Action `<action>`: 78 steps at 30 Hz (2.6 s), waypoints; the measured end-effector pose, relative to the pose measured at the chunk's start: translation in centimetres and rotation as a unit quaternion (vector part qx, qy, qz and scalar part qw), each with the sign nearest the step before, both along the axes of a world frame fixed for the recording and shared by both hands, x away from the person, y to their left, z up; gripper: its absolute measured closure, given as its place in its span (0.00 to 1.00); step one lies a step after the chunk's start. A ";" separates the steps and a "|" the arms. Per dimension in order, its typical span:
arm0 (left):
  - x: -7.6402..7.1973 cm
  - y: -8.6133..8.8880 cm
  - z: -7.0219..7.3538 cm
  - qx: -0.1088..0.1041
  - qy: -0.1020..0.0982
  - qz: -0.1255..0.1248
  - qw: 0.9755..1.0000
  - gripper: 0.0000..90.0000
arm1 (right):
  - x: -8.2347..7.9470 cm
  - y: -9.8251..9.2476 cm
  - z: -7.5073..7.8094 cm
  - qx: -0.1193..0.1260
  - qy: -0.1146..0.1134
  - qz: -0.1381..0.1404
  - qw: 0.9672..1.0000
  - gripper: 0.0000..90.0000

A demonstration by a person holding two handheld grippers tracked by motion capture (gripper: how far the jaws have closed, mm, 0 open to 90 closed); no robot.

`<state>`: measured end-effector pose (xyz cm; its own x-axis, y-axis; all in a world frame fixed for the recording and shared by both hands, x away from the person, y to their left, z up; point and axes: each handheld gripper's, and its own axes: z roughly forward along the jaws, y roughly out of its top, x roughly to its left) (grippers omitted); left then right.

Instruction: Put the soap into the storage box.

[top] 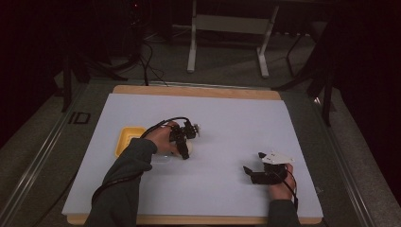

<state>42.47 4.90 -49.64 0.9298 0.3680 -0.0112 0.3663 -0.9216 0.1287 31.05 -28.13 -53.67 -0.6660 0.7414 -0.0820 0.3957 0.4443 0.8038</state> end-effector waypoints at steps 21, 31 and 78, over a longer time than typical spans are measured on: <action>-0.1 1.6 2.7 -0.002 -0.021 0.013 1.000 0.28 | 0.0 0.0 0.0 0.000 -0.001 0.000 1.000 0.17; -0.1 2.3 3.4 -0.001 -0.024 0.019 1.000 0.28 | 0.0 0.0 0.0 0.000 -0.001 0.001 1.000 0.17; 0.0 7.4 4.6 -0.004 -0.033 0.071 0.997 0.28 | -0.1 0.1 0.0 -0.002 -0.003 0.000 1.000 0.17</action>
<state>42.45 12.33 -44.99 0.8673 0.4957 0.0454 0.4830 -0.8601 0.1640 30.98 -28.05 -53.69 -0.6654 0.7410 -0.0899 0.3906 0.4482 0.8041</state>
